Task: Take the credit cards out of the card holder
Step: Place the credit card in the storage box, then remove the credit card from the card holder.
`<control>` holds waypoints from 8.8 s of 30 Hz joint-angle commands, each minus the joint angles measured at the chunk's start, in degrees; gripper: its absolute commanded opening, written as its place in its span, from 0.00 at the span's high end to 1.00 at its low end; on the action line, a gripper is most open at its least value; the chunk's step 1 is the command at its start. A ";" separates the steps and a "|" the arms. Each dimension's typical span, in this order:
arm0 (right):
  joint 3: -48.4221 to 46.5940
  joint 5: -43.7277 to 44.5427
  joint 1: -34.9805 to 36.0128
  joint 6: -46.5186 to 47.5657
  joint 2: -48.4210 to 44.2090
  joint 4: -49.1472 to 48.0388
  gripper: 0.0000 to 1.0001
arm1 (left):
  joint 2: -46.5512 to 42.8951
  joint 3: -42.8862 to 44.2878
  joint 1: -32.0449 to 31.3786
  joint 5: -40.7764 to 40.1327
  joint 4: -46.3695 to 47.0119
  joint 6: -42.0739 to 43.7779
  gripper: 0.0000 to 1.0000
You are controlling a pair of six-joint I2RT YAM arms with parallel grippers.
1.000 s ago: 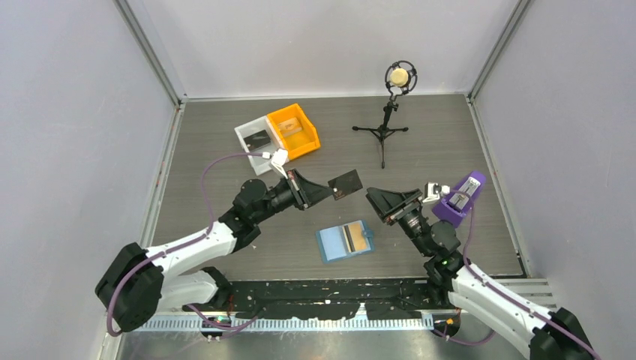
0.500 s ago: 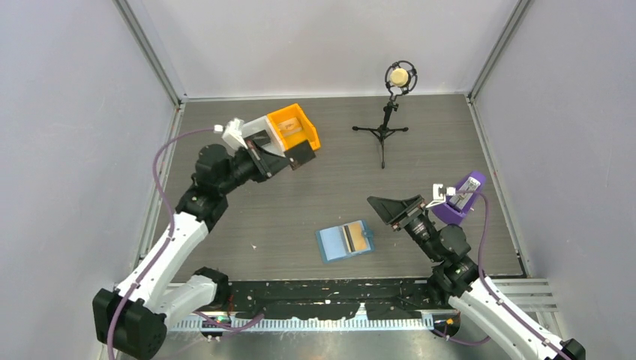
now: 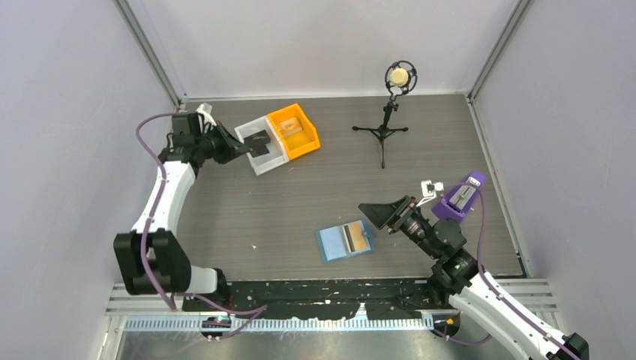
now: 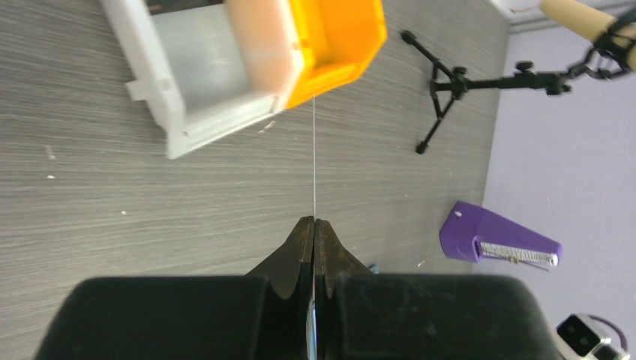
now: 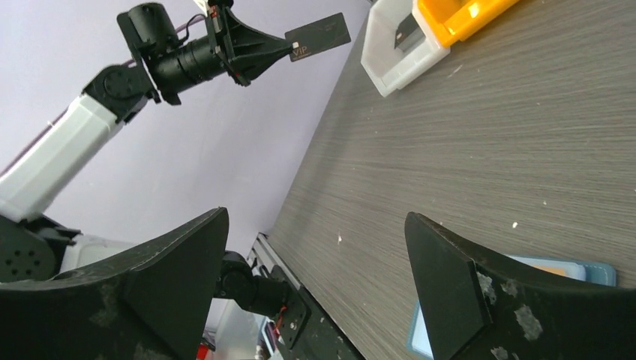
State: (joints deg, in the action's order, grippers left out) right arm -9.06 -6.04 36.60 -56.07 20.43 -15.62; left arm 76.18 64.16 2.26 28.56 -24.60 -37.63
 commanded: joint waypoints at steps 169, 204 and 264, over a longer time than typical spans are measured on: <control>-6.94 -2.13 4.93 18.62 37.83 14.94 0.47 | 3.87 -26.32 -52.84 -19.38 28.57 -19.34 0.58; -1.97 -2.97 6.20 14.66 38.22 7.49 0.68 | 17.40 -26.10 -56.73 -18.13 44.01 -24.16 0.70; -2.23 0.41 6.12 11.93 36.89 5.29 0.76 | 10.21 -30.22 -51.97 -12.42 40.22 -20.95 0.90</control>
State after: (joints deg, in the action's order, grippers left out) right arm -12.08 -7.49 42.44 -43.57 57.21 -8.25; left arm 88.92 33.39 -50.11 16.27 16.64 -60.73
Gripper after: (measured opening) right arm 0.247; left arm 0.043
